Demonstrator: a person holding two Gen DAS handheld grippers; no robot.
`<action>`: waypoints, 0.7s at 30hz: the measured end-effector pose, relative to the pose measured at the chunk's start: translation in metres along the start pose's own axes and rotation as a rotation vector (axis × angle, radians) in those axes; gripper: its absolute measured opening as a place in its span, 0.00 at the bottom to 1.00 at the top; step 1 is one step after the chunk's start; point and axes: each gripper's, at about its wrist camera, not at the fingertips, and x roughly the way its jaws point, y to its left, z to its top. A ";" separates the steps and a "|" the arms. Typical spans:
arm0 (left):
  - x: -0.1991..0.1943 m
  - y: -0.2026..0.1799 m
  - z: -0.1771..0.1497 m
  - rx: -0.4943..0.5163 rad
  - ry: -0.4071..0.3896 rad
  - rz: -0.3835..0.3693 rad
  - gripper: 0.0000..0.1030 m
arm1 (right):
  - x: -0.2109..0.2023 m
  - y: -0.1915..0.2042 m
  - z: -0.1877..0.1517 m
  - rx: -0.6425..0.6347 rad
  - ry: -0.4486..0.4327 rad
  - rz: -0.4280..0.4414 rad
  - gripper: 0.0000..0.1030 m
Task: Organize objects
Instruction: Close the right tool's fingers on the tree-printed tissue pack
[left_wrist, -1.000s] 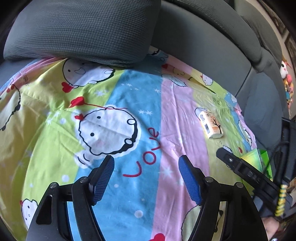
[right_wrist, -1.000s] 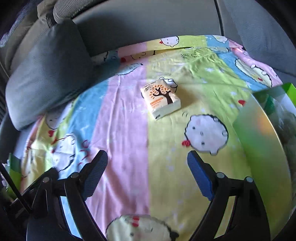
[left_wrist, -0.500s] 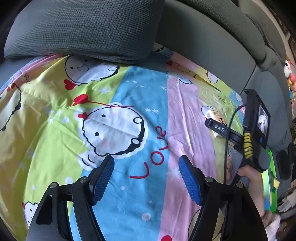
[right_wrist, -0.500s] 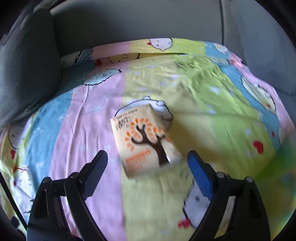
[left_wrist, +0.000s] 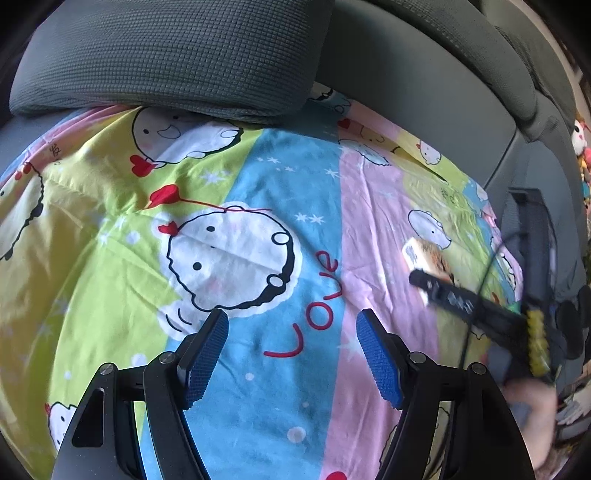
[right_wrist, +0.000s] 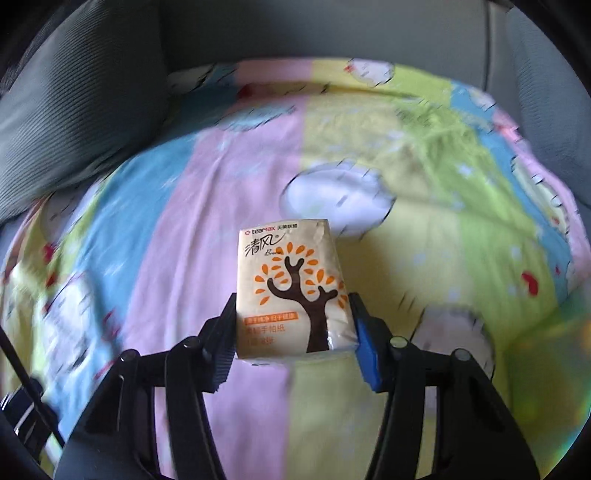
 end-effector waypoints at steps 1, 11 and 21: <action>0.000 0.001 0.000 -0.003 0.002 0.001 0.71 | -0.004 0.004 -0.006 -0.010 0.030 0.031 0.52; 0.004 0.001 -0.002 -0.018 0.033 -0.026 0.71 | -0.064 0.019 -0.055 -0.075 0.080 0.165 0.78; 0.022 -0.033 -0.010 0.022 0.105 -0.151 0.70 | -0.070 -0.022 -0.049 0.155 -0.014 0.341 0.67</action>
